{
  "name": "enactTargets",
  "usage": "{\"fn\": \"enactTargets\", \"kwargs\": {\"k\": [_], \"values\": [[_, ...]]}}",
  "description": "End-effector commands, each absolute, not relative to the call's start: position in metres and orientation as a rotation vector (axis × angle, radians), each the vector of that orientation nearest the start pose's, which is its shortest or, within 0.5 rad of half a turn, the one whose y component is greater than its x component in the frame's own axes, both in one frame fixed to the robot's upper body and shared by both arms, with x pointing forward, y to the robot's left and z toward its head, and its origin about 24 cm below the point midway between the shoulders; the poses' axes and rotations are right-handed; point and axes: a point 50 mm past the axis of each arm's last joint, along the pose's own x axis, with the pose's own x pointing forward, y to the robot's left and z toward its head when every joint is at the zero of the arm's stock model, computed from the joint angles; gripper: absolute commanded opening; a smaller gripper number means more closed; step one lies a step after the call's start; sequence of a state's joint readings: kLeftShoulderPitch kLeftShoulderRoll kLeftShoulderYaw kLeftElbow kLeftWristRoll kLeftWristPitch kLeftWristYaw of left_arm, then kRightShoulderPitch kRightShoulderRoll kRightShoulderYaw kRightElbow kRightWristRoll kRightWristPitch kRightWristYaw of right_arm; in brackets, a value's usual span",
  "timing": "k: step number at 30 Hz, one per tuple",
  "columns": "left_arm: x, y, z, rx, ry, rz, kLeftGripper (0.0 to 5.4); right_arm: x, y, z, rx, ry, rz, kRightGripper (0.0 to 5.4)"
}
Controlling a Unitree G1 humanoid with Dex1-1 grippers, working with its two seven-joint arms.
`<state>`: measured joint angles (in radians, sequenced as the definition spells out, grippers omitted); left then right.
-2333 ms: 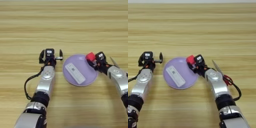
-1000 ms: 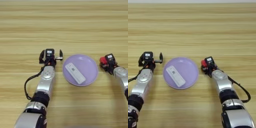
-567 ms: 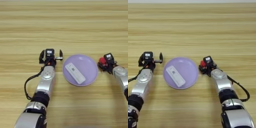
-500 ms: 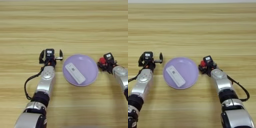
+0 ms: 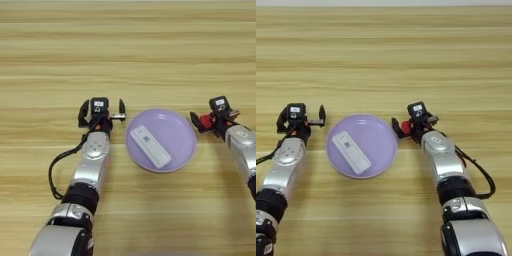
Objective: Move the objects on the table
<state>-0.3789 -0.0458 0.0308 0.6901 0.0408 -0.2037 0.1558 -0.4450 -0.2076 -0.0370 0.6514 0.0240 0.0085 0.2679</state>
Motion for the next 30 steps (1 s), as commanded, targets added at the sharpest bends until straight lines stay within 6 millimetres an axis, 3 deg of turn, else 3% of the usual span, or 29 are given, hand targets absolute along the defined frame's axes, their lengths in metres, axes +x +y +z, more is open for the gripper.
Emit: {"fn": "enactTargets", "kwargs": {"k": [1, 10, 17, 25, 30], "values": [[0.315, 0.129, 0.008, 0.047, 0.114, 0.076, 5.40, 0.330, -0.177, 0.036, -0.100, 0.136, 0.220, 5.38], [0.322, 0.156, 0.006, 0.078, 0.144, 0.131, 5.40, 0.330, -0.172, 0.055, -0.062, -0.011, 0.199, 5.38], [0.324, 0.169, 0.003, 0.089, 0.177, 0.151, 5.40, 0.330, -0.166, 0.055, -0.060, -0.013, 0.197, 5.38], [0.333, 0.176, 0.000, 0.106, 0.230, 0.110, 5.40, 0.330, -0.160, 0.053, -0.058, -0.002, 0.202, 5.38], [0.338, 0.166, -0.001, 0.103, 0.248, 0.054, 5.40, 0.330, -0.158, 0.052, -0.057, 0.002, 0.204, 5.38]]}}
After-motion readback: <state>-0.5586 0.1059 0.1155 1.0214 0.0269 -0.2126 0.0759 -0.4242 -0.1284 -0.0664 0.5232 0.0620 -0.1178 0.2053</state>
